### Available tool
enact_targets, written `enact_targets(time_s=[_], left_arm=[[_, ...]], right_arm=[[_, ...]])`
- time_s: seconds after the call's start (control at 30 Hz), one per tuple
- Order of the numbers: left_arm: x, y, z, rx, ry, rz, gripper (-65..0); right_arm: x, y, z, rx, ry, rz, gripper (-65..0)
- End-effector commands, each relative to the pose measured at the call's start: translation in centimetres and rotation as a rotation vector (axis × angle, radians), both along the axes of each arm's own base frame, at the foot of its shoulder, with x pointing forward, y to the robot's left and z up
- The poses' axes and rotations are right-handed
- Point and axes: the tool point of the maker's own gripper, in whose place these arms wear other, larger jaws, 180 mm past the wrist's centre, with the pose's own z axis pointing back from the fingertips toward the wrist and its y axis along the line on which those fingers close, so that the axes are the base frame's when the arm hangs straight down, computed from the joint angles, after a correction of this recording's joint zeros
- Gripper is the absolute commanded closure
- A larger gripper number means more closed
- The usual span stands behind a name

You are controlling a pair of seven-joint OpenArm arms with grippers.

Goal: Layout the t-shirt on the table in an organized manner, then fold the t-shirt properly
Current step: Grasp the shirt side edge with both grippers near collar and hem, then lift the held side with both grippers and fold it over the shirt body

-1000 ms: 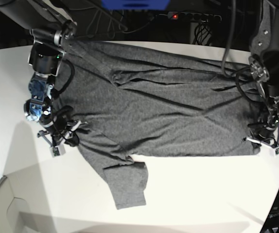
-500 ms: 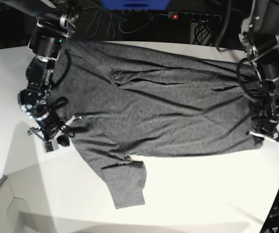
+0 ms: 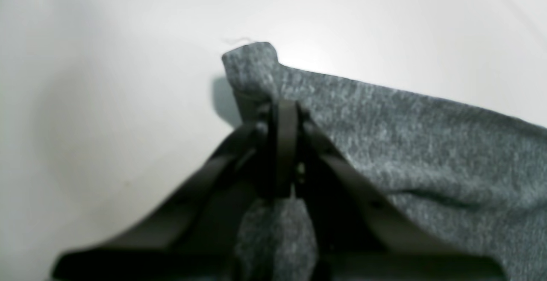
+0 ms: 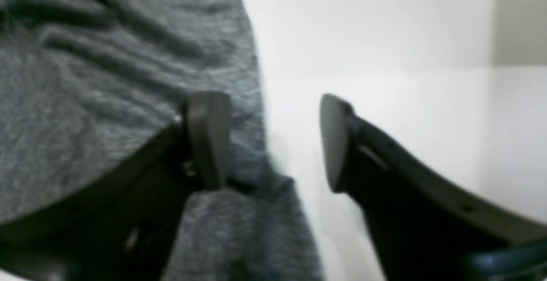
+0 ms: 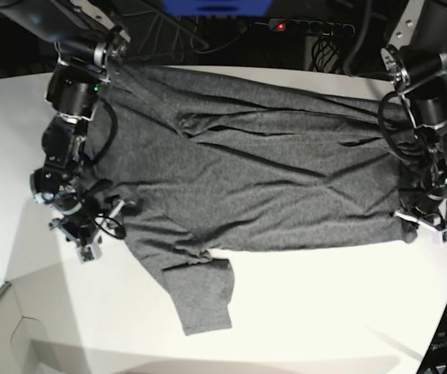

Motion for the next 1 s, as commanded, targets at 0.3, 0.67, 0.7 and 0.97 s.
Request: enact_targets(time_s=[0.3,0.67,0.7,0.97], left_arm=[[1.4,1.2,2.6,0.026,-0.074,0.008,0.0],[1.4,1.0,2.6,0.024,-0.075,0.007,0.0],[1.4,1.1,2.6,0.023,-0.076,0.008,0.0],[1.5,1.2,2.9,0.022,-0.081,0.013,0.0]], right_arm=[[2.1,2.0,-0.5,0.082,0.028,0.023,-39.3],[1.9,3.4,-1.0,0.105,0.042,0.035,-19.9],[1.8,3.4,-1.1,0.105,0.043,0.035,-12.9],[1.4,2.0,0.4,0.061,-0.012,0.015,0.0]])
